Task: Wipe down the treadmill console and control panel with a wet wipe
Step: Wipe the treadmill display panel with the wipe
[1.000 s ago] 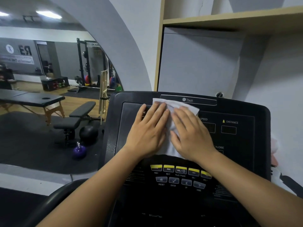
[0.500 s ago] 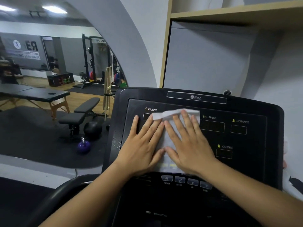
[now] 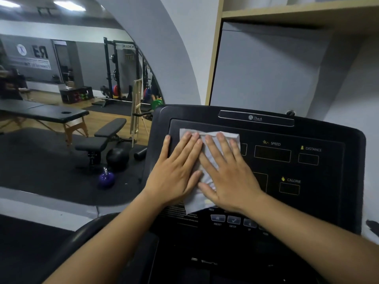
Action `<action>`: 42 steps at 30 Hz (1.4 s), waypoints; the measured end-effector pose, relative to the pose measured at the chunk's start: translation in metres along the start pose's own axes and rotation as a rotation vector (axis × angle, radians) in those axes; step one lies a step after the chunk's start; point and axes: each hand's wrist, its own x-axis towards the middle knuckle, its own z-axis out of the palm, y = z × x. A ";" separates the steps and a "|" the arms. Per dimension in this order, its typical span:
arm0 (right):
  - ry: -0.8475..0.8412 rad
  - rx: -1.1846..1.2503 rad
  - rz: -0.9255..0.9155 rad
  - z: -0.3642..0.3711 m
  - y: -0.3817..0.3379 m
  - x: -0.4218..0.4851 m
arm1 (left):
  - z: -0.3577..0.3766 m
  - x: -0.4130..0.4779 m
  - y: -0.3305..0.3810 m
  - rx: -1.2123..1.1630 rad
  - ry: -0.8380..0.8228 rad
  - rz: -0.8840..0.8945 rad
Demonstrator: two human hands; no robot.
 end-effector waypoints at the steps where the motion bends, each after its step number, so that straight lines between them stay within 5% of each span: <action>1: -0.005 -0.013 -0.006 -0.002 0.004 0.009 | -0.001 0.006 -0.004 0.019 -0.005 -0.015; 8: -0.041 -0.082 0.063 -0.020 0.014 0.055 | -0.017 0.036 -0.041 0.084 -0.066 -0.079; 16: -0.036 0.024 -0.018 0.006 -0.045 -0.007 | -0.009 -0.049 -0.024 0.070 -0.109 0.022; 24: -0.083 -0.097 0.075 -0.025 -0.008 0.081 | -0.036 0.024 -0.076 0.189 -0.188 -0.058; 33: -0.069 0.054 -0.049 0.011 -0.085 -0.007 | -0.019 -0.083 -0.052 0.072 -0.211 0.085; 42: -0.113 -0.133 0.086 -0.030 -0.010 0.085 | -0.051 0.028 -0.091 0.226 -0.268 0.002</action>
